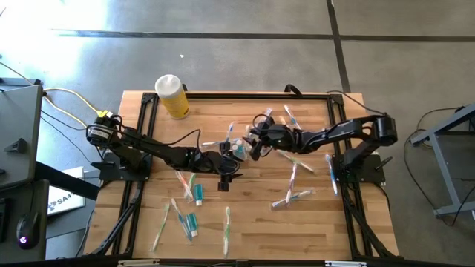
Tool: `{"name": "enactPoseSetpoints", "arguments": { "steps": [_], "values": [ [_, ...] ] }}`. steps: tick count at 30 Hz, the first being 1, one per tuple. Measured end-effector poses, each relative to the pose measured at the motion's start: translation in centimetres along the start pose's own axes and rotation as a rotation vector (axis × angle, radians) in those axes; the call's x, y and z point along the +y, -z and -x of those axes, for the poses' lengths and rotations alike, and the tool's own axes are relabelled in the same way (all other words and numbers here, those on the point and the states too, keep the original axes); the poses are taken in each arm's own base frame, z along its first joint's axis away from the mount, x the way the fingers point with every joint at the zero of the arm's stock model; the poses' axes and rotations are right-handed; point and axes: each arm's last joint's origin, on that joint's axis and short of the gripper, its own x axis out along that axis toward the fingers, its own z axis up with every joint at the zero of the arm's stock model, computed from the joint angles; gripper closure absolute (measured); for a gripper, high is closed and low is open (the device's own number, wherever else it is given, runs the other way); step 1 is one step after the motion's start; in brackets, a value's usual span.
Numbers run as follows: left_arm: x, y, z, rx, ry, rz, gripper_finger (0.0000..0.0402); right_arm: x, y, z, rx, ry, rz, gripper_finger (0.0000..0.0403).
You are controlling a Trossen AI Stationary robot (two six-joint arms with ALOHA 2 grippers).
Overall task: Pick & Place toothbrushing station
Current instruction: Put the bottom right orange toothbrush into the transparent organizer, then put the green toothbrush into the transparent organizer
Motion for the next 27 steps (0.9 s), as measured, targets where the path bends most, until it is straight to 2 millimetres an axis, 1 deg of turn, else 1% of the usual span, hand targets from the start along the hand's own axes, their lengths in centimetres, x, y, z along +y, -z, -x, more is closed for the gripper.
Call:
{"name": "enactPoseSetpoints", "arguments": {
  "steps": [5, 9, 13, 17, 20, 22, 24, 27],
  "values": [
    [0.0, 0.0, 0.0, 0.000, 0.000, 0.000, 0.0165, -0.3, -0.8, 1.2, 0.024, 0.033, 0.009, 0.0172],
    [0.0, 0.1, 0.1, 0.022, 0.003, -0.005, 0.0165, -0.4, -2.1, 2.7, 0.002, 0.056, 0.016, 0.0147],
    [0.3, 0.2, 1.2, 0.081, -0.004, 0.024, 0.0165, -0.5, -2.9, 4.3, 0.006, 0.053, 0.051, 0.0143],
    [0.8, 0.2, 3.0, 0.169, -0.006, 0.088, 0.0165, -0.6, -4.0, 6.0, -0.006, 0.060, 0.087, 0.0149],
    [1.2, 0.4, 4.4, 0.246, -0.015, 0.171, 0.0165, -0.8, -4.2, 7.1, 0.013, 0.085, 0.098, 0.0152],
    [1.4, 1.1, 5.7, 0.351, -0.032, 0.235, 0.0165, -0.9, -4.4, 7.6, 0.018, 0.097, 0.101, 0.0152],
    [1.6, 1.7, 6.5, 0.430, -0.061, 0.326, 0.0165, -1.0, -4.4, 8.1, 0.041, 0.100, 0.099, 0.0152],
    [1.8, 3.0, 7.9, 0.585, -0.140, 0.471, 0.0165, -1.0, -4.2, 8.4, 0.062, 0.099, 0.083, 0.0152]
  ]
}}
